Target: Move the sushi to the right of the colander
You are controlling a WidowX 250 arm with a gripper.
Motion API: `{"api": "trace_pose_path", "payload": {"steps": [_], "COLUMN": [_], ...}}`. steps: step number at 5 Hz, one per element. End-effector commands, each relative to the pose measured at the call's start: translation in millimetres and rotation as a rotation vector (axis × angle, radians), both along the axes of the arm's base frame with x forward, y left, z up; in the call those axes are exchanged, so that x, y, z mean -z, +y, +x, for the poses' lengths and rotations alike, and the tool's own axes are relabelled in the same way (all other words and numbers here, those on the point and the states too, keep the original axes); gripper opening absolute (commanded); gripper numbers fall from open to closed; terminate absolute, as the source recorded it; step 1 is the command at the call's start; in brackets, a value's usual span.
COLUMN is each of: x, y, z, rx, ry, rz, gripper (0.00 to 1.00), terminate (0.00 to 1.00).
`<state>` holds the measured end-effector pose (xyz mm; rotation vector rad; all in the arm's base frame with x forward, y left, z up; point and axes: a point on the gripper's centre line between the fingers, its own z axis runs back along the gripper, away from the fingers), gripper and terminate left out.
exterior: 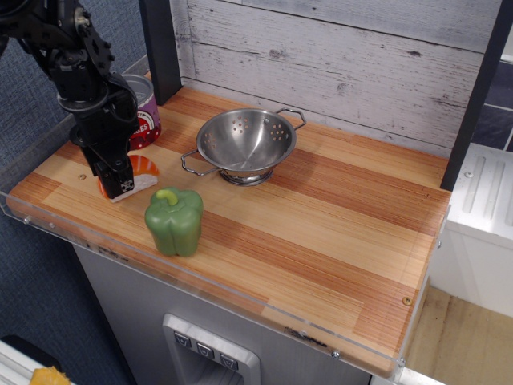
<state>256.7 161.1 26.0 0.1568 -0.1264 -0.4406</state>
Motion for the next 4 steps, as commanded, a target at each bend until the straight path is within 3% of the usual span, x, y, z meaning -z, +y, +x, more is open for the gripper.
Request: {"api": "trace_pose_path", "payload": {"steps": [1, 3, 4], "x": [-24, -76, -100], "y": [11, 0, -29], "z": [-2, -4, 5], "rx": [-0.072, -0.147, -0.142], "ry": [-0.002, -0.049, -0.103], "rz": [0.036, 0.051, 0.054], "gripper": [0.00, 0.00, 0.00], "terminate": [0.00, 0.00, 0.00]}}
